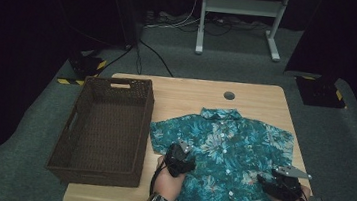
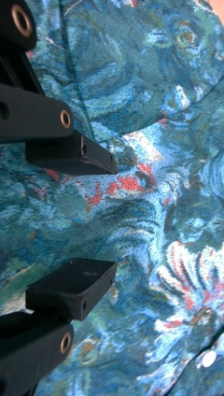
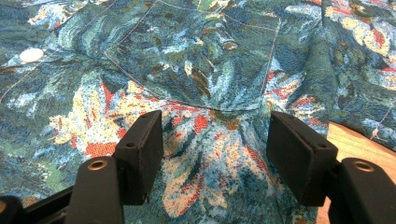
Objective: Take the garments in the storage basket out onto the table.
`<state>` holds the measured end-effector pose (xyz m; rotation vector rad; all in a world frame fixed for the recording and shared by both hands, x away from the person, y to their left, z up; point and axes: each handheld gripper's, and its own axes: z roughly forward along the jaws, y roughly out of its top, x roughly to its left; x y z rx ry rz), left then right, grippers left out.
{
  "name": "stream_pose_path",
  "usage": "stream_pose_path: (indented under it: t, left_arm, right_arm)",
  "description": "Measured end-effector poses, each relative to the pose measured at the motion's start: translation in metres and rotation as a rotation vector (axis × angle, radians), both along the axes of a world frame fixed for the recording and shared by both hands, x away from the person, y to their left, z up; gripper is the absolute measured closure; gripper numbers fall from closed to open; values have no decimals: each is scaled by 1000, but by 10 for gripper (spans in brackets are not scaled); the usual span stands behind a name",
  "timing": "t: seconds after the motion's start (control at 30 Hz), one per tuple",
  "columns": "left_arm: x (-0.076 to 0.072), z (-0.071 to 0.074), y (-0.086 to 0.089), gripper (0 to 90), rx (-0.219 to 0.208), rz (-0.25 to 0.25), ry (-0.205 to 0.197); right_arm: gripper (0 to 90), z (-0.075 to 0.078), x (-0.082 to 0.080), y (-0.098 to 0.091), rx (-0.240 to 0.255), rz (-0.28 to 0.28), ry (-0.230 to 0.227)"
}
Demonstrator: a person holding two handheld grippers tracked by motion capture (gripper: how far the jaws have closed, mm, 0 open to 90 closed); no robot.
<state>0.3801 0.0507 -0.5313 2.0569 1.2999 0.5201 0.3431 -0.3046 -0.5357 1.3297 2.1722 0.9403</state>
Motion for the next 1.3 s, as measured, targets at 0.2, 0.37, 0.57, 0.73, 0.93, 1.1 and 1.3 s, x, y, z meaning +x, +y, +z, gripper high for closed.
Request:
stream_pose_path:
  t: [0.2,0.37,0.57,0.73,0.93,1.1,1.3]
  left_arm:
    - [16,-2,-1,468,-13,26,-25]
    - [32,-3,-2,468,-17,27,-37]
    - [47,-3,0,468,-19,26,-37]
    - [51,-5,2,468,-25,25,-48]
    - [57,-6,2,470,-33,25,-66]
    - [67,-7,-1,469,-38,14,-77]
    - [73,-1,-5,361,-56,-4,-26]
  right_arm:
    - [361,-1,8,-2,6,-3,-8]
    - [364,0,20,-1,2,-17,2]
    - [364,2,35,2,-10,-23,23]
    - [364,3,44,2,-15,-31,28]
    - [364,3,50,0,-14,-42,29]
    - [365,3,54,-1,-11,-49,23]
    - [375,7,56,2,-32,-50,42]
